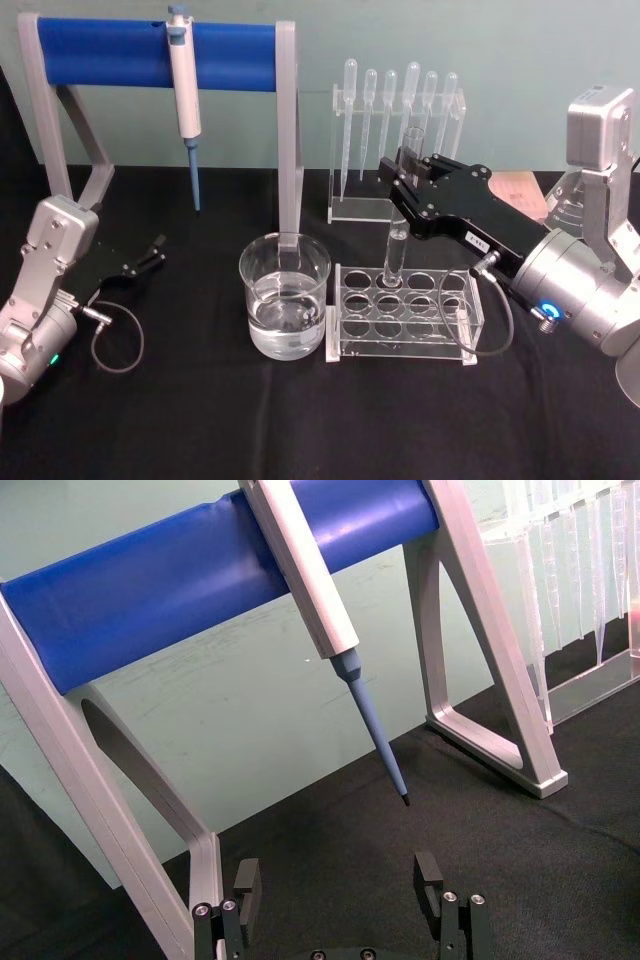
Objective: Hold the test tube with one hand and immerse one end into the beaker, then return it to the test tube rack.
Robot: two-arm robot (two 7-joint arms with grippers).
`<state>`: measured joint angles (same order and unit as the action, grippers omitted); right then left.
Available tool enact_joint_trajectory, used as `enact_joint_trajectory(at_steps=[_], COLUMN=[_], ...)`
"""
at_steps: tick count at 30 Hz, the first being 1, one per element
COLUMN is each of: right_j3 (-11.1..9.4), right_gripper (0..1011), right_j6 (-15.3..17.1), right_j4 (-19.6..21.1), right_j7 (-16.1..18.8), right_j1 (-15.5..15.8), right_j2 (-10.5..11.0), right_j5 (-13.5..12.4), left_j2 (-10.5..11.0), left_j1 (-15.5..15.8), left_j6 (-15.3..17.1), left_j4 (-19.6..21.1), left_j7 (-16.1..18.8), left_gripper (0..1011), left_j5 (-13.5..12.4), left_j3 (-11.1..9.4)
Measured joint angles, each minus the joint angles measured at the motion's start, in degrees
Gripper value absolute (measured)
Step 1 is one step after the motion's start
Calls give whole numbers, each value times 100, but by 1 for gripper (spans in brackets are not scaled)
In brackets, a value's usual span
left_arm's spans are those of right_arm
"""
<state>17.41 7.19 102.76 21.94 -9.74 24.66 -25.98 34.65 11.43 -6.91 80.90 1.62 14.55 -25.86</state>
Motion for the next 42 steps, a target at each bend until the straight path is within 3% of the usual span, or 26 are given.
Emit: enact_joint_trajectory(at_steps=[14,19,26,33,42], right_j3=[3,106,377,822,1166], right_gripper=[230,230,230,230,230], right_j6=[0,17,44,54,-227], right_j4=[1,59,45,-434,-1138], right_j7=[-1,-40,-26,86,211], right_j1=[-2,-117,-503,-1057,-1335], right_j2=[2,18,-108,-424,-722], right_j5=[-2,-11,9,83,221], left_j2=[0,0,0,0,0], left_j1=[0,0,0,0,0], left_j6=[0,0,0,0,0], left_j4=[0,0,0,0,1], left_j7=[0,0,0,0,0], left_gripper=[1000,1000,1000,1000,1000], left_j5=[0,0,0,0,0], left_j3=[0,0,0,0,0])
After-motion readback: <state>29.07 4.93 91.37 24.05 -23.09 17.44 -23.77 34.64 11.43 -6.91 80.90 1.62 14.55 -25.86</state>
